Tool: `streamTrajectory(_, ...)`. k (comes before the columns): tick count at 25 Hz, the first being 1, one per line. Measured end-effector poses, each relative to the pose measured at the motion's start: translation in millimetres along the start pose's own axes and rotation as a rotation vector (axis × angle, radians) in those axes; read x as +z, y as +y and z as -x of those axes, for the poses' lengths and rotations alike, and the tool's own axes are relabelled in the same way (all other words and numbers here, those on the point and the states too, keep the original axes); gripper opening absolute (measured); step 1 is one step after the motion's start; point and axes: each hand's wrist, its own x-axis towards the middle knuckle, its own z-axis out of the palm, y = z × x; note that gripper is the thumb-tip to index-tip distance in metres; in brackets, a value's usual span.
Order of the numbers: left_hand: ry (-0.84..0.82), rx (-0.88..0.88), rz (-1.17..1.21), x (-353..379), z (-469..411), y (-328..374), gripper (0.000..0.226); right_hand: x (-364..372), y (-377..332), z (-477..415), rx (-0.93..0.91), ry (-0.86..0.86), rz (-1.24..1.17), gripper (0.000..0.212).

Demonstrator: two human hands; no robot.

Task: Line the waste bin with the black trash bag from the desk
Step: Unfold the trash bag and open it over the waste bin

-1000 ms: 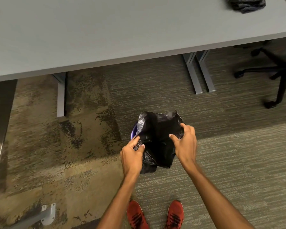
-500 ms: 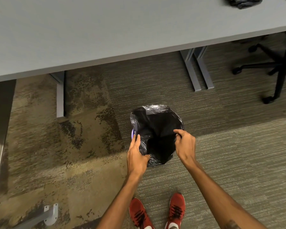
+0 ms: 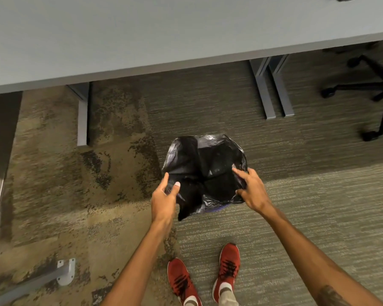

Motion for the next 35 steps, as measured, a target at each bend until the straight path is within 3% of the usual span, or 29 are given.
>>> streamTrajectory(3, 0.036, 0.035, -0.104, -4, -13, 0, 0.075, -9, 21, -5, -0.073, 0.026, 0.126, 0.05)
streamTrajectory(5, 0.03, 0.114, -0.256, -4, -22, -3, 0.077, -15, 34, -11, -0.087, 0.078, 0.129, 0.041)
streamTrajectory(9, 0.044, 0.3, -0.547, 5, -29, -16, 0.057, -19, 45, -24, -0.028, 0.072, 0.114, 0.055)
streamTrajectory(12, 0.063, 0.18, -0.558, 9, -36, -19, 0.05, -18, 48, -29, 0.058, -0.002, 0.024, 0.073)
streamTrajectory(14, 0.143, 0.144, -0.503, 11, -39, -14, 0.057, -19, 44, -27, 0.035, 0.148, -0.071, 0.073)
streamTrajectory(17, 0.284, 0.392, -0.406, 19, -30, -5, 0.079, -20, 27, -16, -0.058, 0.5, -0.137, 0.061)
streamTrajectory(20, 0.276, 0.539, -0.325, 31, -13, -6, 0.085, -16, 17, -6, -0.061, 0.637, -0.148, 0.063)
streamTrajectory(26, 0.175, 0.115, -0.405, 35, -17, -37, 0.089, 4, 38, 2, 0.254, 0.24, -0.179, 0.076)
streamTrajectory(31, 0.198, 0.249, -0.346, 27, -36, -40, 0.092, 4, 44, -2, 0.193, 0.329, -0.32, 0.082)
streamTrajectory(35, 0.141, 0.22, -0.367, 25, -52, -53, 0.1, 9, 60, -13, 0.223, 0.229, -0.343, 0.093)
